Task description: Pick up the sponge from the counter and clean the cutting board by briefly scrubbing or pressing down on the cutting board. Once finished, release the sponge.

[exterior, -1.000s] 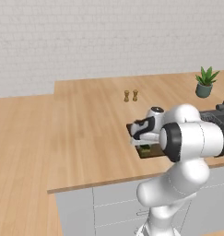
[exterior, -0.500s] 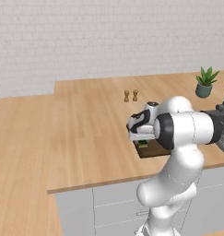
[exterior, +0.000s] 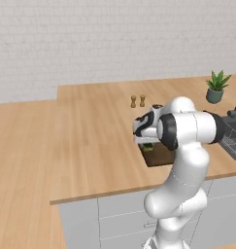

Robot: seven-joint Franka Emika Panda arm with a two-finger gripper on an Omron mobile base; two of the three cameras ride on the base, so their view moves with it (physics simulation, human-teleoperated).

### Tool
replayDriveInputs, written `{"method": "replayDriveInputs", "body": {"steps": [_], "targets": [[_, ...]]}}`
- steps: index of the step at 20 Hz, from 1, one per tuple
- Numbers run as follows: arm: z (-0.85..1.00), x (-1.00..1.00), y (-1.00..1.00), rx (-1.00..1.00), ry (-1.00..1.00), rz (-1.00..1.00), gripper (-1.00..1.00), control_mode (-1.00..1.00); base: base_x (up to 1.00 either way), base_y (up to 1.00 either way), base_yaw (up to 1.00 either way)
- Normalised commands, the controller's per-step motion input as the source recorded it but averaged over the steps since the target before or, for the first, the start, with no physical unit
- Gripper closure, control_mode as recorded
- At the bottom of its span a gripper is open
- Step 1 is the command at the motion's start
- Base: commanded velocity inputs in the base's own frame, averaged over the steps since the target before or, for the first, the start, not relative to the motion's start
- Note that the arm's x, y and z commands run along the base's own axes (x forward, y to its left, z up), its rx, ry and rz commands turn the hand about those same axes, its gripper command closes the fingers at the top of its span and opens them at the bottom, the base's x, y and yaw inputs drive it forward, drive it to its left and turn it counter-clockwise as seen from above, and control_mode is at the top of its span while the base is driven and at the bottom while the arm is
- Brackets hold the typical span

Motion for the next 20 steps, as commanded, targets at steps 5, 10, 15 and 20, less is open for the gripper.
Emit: {"method": "replayDriveInputs", "body": {"steps": [5,10,15,20], "targets": [[-0.3,0.65,0.0,0.0,-0.06,0.0,1.0,-1.0,0.0,0.0,0.0],[-0.26,0.7,0.0,0.0,-0.02,0.0,1.0,-1.0,0.0,0.0,0.0],[-0.3,0.65,0.0,0.0,-0.05,0.0,1.0,-1.0,0.0,0.0,0.0],[-0.39,0.43,0.0,0.0,-0.05,-0.07,1.0,-1.0,0.0,0.0,0.0]]}}
